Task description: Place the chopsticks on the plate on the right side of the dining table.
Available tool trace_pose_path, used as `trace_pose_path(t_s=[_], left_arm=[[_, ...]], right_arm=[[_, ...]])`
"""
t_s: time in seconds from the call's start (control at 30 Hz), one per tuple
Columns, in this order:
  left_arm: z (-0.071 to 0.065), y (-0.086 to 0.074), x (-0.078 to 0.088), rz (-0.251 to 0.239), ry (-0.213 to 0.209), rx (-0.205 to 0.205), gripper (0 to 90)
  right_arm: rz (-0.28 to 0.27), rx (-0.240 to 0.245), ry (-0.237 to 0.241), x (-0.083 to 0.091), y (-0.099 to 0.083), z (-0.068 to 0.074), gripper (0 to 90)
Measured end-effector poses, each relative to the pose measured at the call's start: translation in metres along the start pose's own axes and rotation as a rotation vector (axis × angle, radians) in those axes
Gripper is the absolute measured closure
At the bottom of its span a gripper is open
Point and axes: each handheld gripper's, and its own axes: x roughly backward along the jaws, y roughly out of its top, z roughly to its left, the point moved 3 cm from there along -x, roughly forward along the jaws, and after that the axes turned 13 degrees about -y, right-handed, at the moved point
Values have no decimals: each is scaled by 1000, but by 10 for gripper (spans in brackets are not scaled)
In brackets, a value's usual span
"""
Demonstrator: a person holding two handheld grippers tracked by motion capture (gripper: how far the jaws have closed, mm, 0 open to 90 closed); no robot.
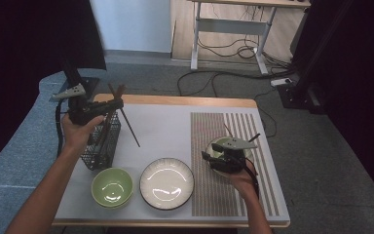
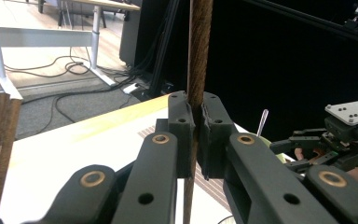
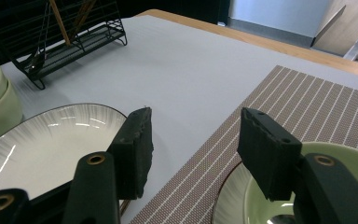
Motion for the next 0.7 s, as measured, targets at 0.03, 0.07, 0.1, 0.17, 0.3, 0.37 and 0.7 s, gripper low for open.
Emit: trace_pose_path(t_s=[0.03,0.07,0.1,0.17,0.3,0.37,0.7], left_arm=[[-1,0,-1,0,-2,1,846],[-1,-1,-1,1,-5,-1,846],[-2,-1,-2,2,-8,-2,846],[-3,-2,-3,5,-12,-2,846],[-3,-3,-7,11,-12,-1,846],[-4,-4,-10,10,-19,4,846],[-6,-7,-15,22,-30,6,846]], right_arm=[[1,-5,1,-1,0,1,453],[8,-8,7,-3,1,2,454],[8,-8,7,-3,1,2,454],[10,-10,16,-5,2,4,455],[8,-3,35,-9,6,9,453],[-3,-13,53,-13,11,12,454],[-9,9,69,-20,19,19,452]])
